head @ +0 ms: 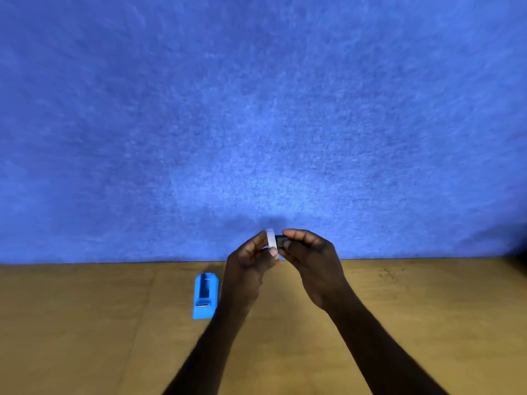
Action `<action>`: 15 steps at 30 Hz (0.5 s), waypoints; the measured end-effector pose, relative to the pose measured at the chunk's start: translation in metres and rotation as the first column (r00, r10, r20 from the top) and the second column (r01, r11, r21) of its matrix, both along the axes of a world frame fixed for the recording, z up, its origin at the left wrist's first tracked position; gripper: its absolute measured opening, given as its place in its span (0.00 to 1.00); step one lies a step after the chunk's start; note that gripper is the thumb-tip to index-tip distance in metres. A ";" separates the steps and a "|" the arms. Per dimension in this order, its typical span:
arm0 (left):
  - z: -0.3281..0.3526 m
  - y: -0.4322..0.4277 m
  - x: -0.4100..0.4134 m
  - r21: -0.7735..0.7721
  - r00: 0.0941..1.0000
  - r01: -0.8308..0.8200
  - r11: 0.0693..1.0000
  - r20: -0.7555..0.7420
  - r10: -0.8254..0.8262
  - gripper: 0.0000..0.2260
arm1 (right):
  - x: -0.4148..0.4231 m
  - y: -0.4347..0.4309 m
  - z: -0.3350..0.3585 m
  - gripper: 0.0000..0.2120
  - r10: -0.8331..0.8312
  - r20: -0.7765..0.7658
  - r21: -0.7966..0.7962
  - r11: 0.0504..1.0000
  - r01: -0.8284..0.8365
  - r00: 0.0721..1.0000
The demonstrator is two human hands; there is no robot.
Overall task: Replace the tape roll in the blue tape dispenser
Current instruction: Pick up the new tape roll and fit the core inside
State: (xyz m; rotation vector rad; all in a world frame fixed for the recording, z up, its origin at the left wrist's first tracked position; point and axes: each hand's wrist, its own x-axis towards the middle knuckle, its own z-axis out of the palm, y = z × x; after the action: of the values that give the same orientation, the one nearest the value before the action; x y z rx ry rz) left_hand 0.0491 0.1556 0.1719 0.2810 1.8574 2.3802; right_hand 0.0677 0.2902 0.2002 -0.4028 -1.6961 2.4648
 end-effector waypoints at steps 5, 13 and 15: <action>0.025 -0.020 0.007 0.043 1.000 0.005 0.999 -0.002 -0.005 0.12 | 0.005 -0.018 0.031 0.10 0.060 -0.071 0.232 0.972 -0.042 0.996; 0.046 -0.039 0.016 0.040 0.999 0.018 0.999 -0.045 -0.016 0.16 | 0.015 -0.031 0.054 0.11 0.100 -0.134 0.287 0.956 -0.058 0.986; 0.049 -0.041 0.018 0.037 0.998 0.030 0.999 -0.053 -0.028 0.19 | 0.018 -0.030 0.055 0.10 0.111 -0.135 0.301 0.951 -0.066 0.985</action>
State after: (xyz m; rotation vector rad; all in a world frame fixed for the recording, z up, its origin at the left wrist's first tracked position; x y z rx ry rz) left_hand 0.0672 0.1149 0.2209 0.3750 1.8191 2.4139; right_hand 0.0854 0.2597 0.2554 -0.1060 -2.0132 2.1804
